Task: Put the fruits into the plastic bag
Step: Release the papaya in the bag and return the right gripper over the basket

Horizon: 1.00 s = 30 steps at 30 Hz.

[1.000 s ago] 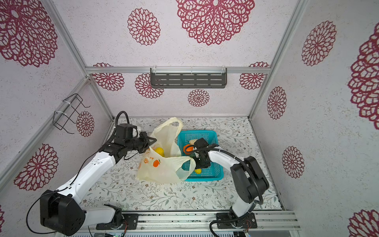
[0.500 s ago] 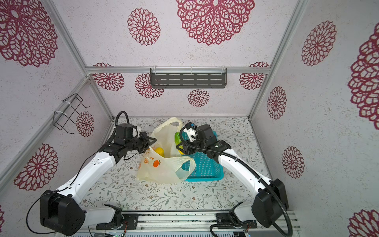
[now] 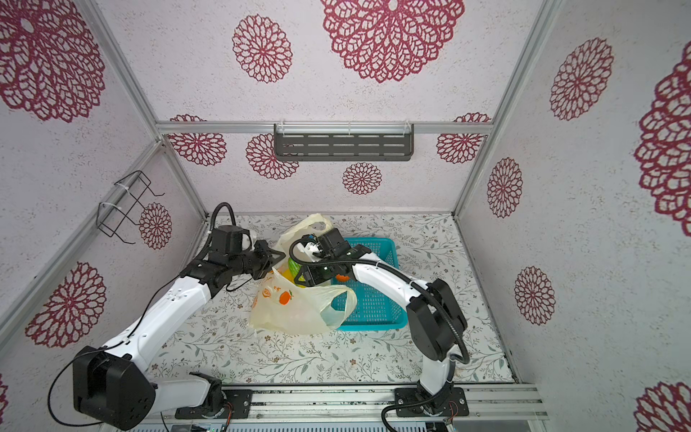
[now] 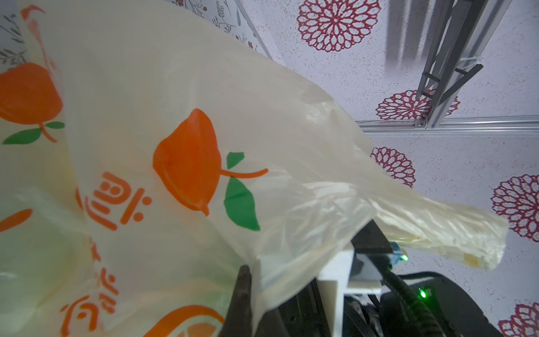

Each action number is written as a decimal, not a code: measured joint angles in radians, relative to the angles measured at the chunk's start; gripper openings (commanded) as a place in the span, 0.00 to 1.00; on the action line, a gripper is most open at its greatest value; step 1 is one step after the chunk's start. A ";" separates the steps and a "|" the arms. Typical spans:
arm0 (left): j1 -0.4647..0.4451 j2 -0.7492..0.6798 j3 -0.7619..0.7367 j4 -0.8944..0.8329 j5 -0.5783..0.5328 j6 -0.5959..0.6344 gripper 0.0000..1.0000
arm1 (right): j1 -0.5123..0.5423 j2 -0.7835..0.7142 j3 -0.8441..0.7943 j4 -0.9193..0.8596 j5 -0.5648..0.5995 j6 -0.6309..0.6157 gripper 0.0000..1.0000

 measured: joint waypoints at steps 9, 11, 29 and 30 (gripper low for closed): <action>-0.006 -0.003 0.000 -0.001 -0.006 0.000 0.00 | 0.007 -0.032 -0.030 0.069 0.009 0.002 0.78; -0.006 -0.003 0.000 -0.001 -0.007 0.000 0.00 | 0.007 -0.077 -0.070 0.093 0.013 0.000 0.79; -0.008 -0.003 0.000 -0.001 -0.010 -0.001 0.00 | -0.198 -0.790 -0.678 0.401 0.470 0.208 0.78; -0.008 -0.003 0.000 -0.001 -0.010 -0.001 0.00 | -0.221 -0.810 -0.700 0.401 0.516 0.238 0.78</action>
